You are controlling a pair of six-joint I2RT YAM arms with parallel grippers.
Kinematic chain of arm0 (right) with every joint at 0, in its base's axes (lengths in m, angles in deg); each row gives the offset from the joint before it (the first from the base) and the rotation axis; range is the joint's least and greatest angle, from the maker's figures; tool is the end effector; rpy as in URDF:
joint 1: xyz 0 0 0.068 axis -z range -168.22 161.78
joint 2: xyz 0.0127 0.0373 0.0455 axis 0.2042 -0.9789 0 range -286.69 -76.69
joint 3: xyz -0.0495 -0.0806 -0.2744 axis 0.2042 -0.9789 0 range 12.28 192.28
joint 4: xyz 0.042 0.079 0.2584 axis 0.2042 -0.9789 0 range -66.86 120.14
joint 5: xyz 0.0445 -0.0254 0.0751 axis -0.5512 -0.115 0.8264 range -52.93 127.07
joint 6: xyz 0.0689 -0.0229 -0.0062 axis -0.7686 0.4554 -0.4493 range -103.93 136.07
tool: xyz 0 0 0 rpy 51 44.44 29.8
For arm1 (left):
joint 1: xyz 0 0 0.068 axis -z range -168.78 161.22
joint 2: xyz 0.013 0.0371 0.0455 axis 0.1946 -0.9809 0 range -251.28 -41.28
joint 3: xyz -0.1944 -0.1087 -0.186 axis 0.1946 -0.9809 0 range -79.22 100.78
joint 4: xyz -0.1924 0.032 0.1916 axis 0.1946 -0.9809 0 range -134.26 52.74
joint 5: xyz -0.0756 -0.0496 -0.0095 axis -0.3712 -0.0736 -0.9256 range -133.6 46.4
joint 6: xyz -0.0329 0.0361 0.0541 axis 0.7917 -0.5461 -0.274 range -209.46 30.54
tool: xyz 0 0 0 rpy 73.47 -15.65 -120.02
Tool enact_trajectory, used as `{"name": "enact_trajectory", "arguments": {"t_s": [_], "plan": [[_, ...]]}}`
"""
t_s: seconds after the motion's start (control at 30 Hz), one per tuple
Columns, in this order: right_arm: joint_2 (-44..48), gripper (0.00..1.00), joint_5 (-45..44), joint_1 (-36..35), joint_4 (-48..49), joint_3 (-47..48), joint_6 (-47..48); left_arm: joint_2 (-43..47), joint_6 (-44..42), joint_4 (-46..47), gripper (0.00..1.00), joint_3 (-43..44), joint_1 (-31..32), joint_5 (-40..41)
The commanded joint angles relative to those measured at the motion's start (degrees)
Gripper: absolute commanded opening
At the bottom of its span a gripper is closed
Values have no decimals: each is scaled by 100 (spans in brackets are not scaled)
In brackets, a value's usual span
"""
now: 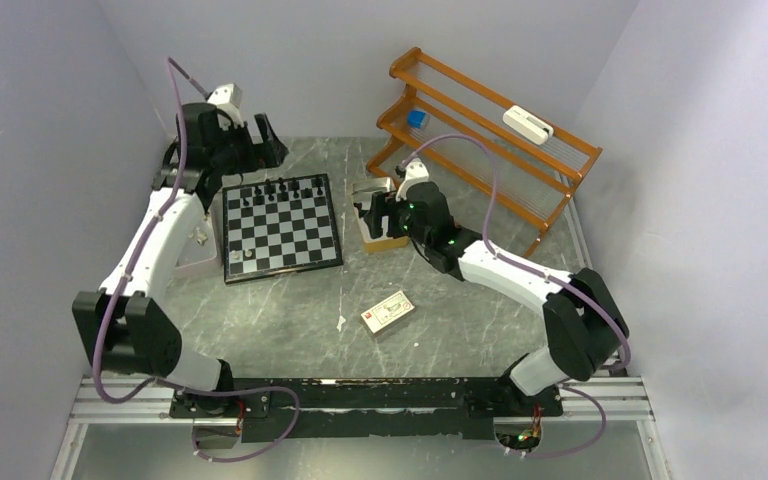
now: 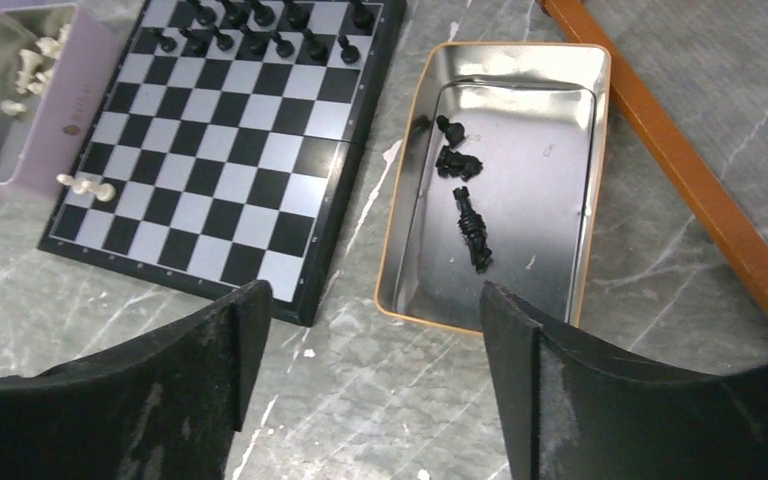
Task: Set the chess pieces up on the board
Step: Pick up the chess piece from the storage box.
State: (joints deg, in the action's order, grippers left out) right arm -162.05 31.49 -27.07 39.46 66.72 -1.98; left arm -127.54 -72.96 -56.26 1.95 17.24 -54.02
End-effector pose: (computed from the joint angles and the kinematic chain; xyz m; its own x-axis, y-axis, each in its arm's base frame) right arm 0.2950 0.2301 0.2641 -0.4442 0.0381 -0.8951 -0.4379 0.8624 0.2541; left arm 0.3822 -0.0513 0.3772 -0.4650 -0.2318 -0.8544 0.1410 0.9334 -0.3300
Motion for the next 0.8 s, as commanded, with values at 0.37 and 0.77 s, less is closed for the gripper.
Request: {"name": "enact_trajectory", "arguments": {"t_s": [0.37,0.77], "plan": [[-1135,49,403,207,-115,812,979,1225,434,-238,100,-2311,-373,-544],[-2259,50,514,308,-569,1615,1602,1265,-135,-169,95,-2581,-357,-1381]]}}
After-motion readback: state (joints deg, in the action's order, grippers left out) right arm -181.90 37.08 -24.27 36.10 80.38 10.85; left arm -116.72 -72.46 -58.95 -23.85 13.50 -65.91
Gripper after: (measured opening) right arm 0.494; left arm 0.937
